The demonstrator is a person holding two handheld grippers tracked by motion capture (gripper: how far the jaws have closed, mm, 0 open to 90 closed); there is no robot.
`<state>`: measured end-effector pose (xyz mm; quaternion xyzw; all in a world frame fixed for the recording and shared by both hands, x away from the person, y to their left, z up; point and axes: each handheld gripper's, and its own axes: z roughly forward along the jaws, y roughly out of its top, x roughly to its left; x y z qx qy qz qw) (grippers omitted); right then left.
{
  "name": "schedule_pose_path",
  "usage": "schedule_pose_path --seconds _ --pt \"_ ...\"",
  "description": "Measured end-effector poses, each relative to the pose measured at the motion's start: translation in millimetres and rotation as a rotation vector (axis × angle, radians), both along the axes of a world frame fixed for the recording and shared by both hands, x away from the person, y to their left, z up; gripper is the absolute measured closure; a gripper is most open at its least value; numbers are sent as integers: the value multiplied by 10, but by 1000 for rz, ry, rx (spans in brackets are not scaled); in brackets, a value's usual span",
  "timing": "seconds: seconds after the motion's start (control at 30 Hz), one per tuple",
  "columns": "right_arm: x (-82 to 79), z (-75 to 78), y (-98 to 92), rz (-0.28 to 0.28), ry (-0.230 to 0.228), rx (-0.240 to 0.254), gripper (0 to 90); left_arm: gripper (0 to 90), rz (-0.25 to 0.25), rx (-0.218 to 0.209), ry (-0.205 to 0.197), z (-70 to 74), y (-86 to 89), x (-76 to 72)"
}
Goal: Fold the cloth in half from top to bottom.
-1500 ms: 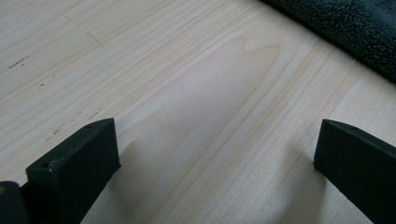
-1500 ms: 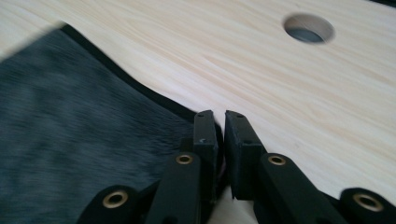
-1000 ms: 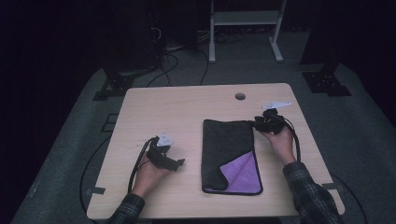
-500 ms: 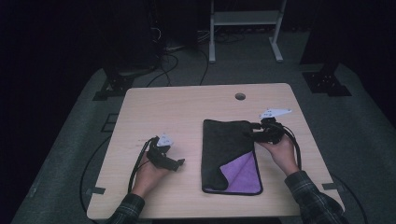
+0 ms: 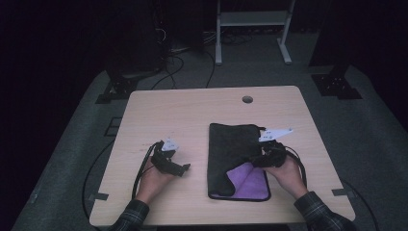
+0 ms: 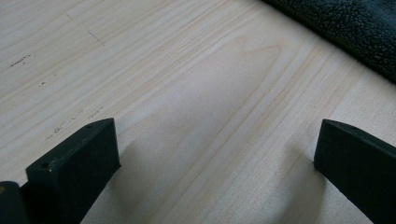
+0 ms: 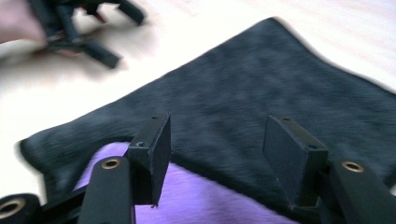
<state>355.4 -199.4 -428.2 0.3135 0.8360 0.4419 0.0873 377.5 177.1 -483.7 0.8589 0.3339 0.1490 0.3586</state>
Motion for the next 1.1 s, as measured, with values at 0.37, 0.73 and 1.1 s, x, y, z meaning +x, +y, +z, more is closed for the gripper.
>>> schedule_pose_path --seconds 0.37,0.73,1.1 --pt "-200 -138 424 158 17 -21 401 0 1 -1 0 0 -1 -1" --pt "-242 -353 679 202 -1 -164 482 0 1 -1 1 -1 -1 -1" --pt "-292 -322 608 193 -30 -202 822 0 6 0 0 0 0 -4"
